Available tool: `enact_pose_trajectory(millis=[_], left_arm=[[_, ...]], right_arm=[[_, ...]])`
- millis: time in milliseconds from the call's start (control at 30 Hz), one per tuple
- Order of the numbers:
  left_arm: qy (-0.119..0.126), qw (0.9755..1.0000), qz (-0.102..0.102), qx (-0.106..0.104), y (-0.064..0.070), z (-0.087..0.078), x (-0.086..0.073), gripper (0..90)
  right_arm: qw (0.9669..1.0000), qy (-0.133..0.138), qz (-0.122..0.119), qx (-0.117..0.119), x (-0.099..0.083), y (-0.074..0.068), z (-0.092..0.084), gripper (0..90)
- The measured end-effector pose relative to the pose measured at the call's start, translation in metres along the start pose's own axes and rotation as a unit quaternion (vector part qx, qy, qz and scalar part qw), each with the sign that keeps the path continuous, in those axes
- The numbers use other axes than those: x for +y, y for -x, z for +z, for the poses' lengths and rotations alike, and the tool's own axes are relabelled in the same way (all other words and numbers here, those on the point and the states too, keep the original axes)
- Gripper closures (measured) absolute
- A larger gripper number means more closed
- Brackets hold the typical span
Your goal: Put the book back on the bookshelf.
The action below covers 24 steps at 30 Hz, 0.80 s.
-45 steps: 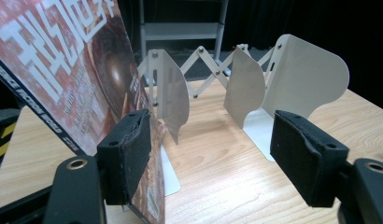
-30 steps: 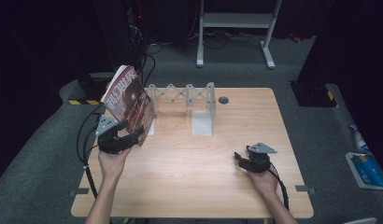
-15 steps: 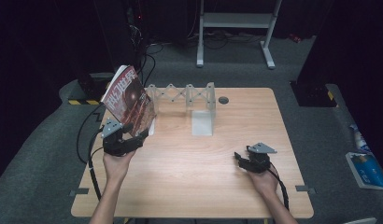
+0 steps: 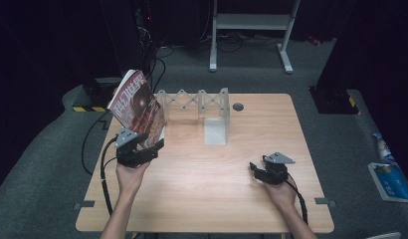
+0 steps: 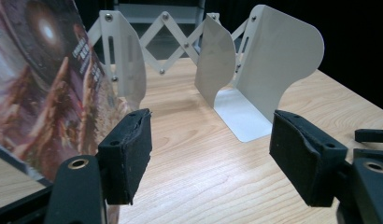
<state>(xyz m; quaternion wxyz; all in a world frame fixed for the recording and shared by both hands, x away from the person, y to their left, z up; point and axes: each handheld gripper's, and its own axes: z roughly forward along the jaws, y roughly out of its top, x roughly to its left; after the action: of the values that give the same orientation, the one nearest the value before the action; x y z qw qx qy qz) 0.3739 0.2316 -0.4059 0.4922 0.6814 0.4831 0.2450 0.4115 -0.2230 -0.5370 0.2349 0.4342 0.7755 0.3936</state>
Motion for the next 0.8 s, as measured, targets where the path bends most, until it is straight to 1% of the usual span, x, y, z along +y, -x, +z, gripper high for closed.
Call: enact_pose_trajectory(millis=[200,800], left_arm=[[-0.007,0.9999,0.007,-0.006,0.006,0.007,-0.001,29.9],[-0.027,0.9991,0.013,-0.029,0.022,0.029,-0.011,30.2]], right_arm=[[1.0000,0.000,0.000,0.000,0.000,0.000,0.000,36.6],[1.0000,0.000,-0.001,0.000,0.000,0.000,0.000,36.6]])
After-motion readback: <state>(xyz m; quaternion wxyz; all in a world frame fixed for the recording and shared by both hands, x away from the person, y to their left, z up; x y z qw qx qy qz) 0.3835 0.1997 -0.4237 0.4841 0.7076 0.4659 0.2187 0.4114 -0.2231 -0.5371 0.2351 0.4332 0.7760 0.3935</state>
